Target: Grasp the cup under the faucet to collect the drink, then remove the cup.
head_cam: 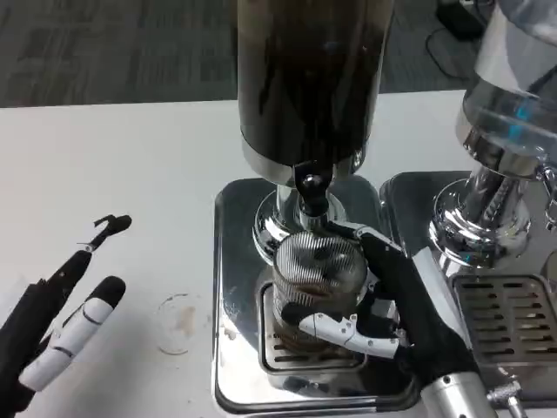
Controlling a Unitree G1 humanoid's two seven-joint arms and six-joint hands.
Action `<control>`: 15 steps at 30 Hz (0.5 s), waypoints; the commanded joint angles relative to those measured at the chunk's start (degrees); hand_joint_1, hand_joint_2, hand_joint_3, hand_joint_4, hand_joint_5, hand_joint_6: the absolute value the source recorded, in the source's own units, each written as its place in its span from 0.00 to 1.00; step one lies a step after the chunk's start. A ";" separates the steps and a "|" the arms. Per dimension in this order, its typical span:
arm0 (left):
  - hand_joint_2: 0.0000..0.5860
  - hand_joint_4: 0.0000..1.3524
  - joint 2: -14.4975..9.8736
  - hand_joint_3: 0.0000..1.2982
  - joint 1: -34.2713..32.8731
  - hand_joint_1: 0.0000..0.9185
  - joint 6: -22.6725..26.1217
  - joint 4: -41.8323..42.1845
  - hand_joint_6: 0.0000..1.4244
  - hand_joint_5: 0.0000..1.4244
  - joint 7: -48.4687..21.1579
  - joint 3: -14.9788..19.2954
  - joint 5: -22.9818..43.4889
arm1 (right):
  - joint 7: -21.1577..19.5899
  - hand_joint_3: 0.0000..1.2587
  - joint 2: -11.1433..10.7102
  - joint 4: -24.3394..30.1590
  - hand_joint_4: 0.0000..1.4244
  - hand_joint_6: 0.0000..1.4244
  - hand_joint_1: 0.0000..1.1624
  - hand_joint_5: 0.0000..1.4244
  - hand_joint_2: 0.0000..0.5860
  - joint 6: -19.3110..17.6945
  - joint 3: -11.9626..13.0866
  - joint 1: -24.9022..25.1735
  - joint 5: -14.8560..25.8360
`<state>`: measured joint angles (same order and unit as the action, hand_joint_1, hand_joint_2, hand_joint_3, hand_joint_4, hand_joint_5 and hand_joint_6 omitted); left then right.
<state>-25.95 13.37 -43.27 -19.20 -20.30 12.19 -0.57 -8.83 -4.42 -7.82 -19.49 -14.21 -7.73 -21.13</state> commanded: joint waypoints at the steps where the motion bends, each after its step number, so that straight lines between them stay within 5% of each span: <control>1: 0.37 0.00 -0.32 0.10 -0.44 0.00 -0.64 -0.69 0.00 0.00 0.29 -0.81 -0.31 | -1.01 0.32 -0.28 1.98 0.35 0.84 0.93 0.55 0.22 -0.25 0.88 -0.68 -0.54; 10: 0.37 0.00 -1.76 0.07 -2.34 0.00 -0.73 -2.46 0.00 0.00 -0.94 -2.53 -0.45 | 0.44 0.33 -3.60 7.08 0.36 0.85 0.92 0.55 0.21 0.51 2.16 -3.01 -1.58; 15: 0.37 0.00 -2.37 0.07 -4.24 0.00 -1.10 -3.84 0.00 0.00 -1.71 -3.63 -0.43 | -0.22 0.33 -3.46 8.61 0.36 0.85 0.92 0.55 0.21 0.66 2.99 -4.29 -1.85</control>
<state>-27.21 9.92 -43.34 -22.12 -21.19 9.44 -0.57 -8.34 -8.15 -1.22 -18.49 -11.87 -11.74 -23.25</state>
